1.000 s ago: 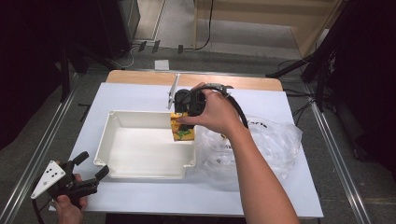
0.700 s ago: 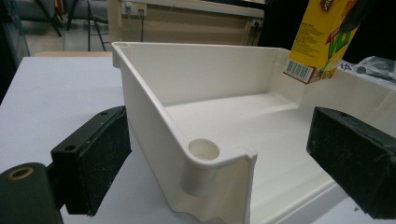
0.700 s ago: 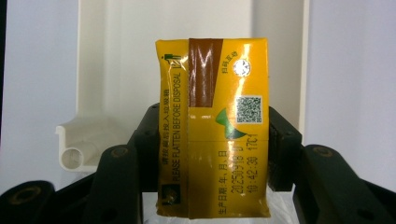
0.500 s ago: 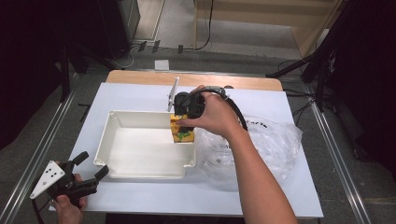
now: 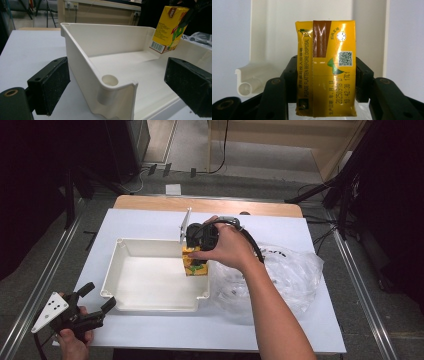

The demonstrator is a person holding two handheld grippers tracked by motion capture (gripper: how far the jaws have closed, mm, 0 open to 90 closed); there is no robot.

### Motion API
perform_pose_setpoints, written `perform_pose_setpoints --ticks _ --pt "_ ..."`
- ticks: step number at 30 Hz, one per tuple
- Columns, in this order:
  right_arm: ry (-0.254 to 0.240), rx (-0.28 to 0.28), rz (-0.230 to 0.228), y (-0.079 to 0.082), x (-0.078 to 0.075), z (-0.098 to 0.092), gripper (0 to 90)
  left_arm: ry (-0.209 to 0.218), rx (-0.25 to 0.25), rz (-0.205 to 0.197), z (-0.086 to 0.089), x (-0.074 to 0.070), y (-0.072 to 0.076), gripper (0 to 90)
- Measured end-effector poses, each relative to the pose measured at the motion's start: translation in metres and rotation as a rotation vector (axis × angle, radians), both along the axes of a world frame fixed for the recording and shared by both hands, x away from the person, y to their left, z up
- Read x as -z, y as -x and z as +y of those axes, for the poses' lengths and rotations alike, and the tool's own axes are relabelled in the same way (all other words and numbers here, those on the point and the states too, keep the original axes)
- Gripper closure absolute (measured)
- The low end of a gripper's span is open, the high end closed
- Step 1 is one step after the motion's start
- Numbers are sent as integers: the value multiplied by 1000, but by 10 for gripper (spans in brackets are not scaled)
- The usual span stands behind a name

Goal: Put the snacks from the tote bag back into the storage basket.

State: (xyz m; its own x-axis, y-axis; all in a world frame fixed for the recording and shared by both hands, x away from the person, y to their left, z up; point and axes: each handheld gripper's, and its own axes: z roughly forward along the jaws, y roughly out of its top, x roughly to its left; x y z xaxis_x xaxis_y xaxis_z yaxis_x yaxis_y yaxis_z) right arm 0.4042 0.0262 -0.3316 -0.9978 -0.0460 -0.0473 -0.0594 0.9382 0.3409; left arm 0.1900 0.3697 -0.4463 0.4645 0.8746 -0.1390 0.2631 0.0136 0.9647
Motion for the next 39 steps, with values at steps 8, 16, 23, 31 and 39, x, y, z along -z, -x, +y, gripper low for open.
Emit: perform_pose_setpoints --ticks 8,16,23,31,39 --pt "0 -3 7 0 8 1 523 0 0 1 0 0 0 70" --pt "5 -7 14 0 17 3 523 1 0 2 0 0 0 70" --pt "15 -15 9 2 22 6 522 1 1 2 0 0 0 70" --pt "20 -14 15 3 31 8 521 2 2 3 1 0 0 70" --pt "31 -12 15 3 34 9 519 6 2 1 1 0 0 70"
